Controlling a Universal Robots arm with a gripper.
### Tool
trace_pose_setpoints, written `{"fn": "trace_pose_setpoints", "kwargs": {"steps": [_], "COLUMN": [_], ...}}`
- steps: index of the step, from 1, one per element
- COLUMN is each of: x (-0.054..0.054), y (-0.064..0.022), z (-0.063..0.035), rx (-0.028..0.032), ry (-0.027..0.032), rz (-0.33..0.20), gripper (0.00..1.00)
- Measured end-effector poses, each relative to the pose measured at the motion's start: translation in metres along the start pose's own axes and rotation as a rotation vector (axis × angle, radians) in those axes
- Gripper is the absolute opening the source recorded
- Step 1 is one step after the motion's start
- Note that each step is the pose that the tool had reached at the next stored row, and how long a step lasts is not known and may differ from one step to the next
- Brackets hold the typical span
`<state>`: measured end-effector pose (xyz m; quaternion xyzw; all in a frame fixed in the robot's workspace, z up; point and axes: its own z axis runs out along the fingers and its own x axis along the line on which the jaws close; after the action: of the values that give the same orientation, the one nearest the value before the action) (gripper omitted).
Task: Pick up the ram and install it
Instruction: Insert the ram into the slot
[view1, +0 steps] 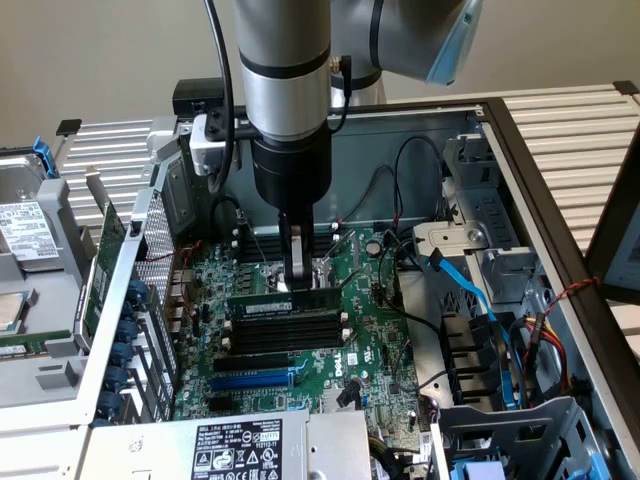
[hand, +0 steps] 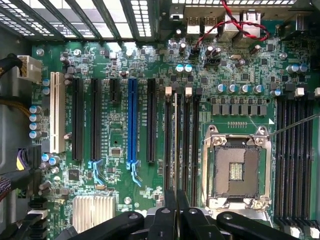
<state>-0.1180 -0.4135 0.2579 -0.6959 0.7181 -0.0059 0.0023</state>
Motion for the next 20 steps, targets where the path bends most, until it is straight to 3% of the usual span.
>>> {"fn": "trace_pose_setpoints", "kwargs": {"steps": [15,20], "x": [0.0062,0.0086], "y": [-0.0002,-0.0006], "z": [0.0007,0.0017], "rx": [-0.0019,-0.0061], "ry": [0.0002,0.0002], "rz": [0.000,0.000], "gripper": [0.13,0.13]}}
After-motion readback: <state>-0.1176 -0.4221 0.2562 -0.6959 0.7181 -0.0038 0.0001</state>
